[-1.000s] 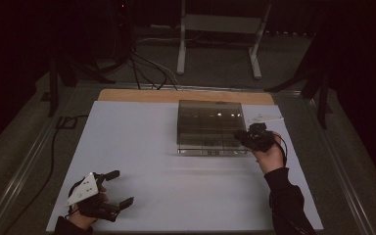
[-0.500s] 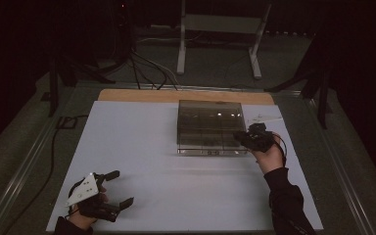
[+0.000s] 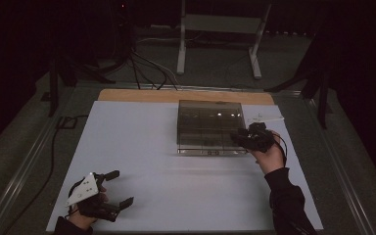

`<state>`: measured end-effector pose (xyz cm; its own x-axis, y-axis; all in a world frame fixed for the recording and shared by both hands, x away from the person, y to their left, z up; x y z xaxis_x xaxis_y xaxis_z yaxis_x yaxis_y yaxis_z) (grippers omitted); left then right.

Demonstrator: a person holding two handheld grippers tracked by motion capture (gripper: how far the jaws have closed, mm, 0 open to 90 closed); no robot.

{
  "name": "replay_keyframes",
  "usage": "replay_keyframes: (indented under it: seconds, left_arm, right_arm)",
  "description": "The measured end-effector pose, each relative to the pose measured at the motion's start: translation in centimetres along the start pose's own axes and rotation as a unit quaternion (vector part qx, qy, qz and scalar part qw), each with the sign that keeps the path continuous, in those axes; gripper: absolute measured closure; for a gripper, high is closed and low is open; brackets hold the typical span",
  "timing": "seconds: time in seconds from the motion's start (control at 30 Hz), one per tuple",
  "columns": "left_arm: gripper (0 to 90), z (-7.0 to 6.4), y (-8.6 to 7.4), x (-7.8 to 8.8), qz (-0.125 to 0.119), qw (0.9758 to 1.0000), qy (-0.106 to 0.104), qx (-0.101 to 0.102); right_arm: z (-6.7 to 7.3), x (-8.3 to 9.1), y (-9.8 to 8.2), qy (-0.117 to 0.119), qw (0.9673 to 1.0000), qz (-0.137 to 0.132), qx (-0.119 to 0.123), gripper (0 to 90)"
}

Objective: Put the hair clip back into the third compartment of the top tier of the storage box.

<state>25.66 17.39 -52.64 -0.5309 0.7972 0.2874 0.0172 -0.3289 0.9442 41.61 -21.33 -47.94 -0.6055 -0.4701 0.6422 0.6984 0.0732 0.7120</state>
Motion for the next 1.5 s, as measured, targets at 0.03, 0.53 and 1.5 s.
replay_keyframes:
  seconds: [0.03, 0.53, 1.5]
  left_arm:
    - [0.6, 0.0, 0.0, 0.0, 0.000, 1.0000, 0.000, 0.000]
    - [0.6, 0.0, 0.0, 0.0, 0.000, 1.0000, 0.000, 0.001]
    - [0.6, 0.0, -0.1, -0.1, 0.003, 1.0000, -0.003, 0.000]
  right_arm:
    - [0.0, 0.0, 0.0, 0.000, 1.0000, 0.000, 0.000, 53.5]
    - [1.5, 0.8, 0.4, 0.021, 0.9996, -0.012, -0.014, 27.0]
    - [5.7, 2.0, 1.1, 0.081, 0.9961, -0.021, 0.029, 2.0]
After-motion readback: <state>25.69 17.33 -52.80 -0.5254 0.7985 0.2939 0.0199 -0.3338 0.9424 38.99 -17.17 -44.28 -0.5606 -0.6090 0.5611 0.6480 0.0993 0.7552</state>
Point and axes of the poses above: each handheld gripper's, and its own axes: x roughly backward along the jaws, y roughly out of its top, z roughly to its left, the point moved 8 cm from there along -x, roughly forward along the jaws, and after that the axes turned 15 degrees about -x, right-handed, at the moved point
